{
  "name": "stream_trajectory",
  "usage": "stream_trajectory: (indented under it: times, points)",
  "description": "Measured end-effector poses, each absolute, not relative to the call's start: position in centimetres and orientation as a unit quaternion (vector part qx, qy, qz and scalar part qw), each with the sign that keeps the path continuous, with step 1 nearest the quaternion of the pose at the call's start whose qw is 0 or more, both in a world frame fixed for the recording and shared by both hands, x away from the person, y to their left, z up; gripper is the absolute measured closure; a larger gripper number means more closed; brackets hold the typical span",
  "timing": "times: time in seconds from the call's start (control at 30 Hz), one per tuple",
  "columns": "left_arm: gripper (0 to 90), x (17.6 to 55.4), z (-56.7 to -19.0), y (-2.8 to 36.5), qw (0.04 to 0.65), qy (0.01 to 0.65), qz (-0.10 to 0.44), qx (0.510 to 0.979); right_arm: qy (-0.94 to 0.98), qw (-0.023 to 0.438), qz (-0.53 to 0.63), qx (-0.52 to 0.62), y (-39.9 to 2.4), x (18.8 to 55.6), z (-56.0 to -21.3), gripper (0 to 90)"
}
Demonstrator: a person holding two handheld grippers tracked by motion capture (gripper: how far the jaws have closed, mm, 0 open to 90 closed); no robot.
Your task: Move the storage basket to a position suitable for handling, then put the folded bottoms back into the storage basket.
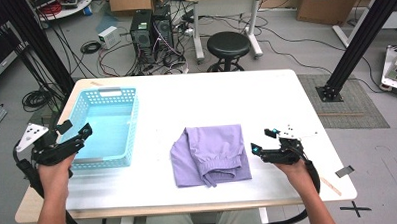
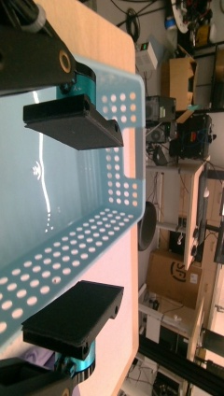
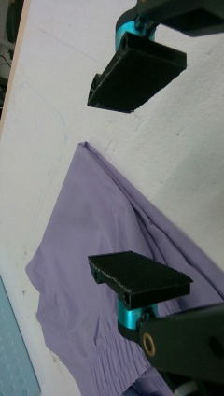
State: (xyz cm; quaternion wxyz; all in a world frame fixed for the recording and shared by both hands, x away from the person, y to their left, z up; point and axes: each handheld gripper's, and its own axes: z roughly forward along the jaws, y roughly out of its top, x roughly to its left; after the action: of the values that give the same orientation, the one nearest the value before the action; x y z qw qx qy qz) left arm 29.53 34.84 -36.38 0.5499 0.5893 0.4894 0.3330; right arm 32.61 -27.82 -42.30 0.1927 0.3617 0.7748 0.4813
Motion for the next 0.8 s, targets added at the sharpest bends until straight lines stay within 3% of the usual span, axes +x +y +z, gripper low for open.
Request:
stream_trajectory:
  times: [0.8]
  points:
    - [24.0, 30.6, -36.0, 27.6, 0.565, 0.444, 0.307, 0.624, 0.771, 0.193, 0.487, 0.363, -27.9, 32.8, -41.9, 21.0]
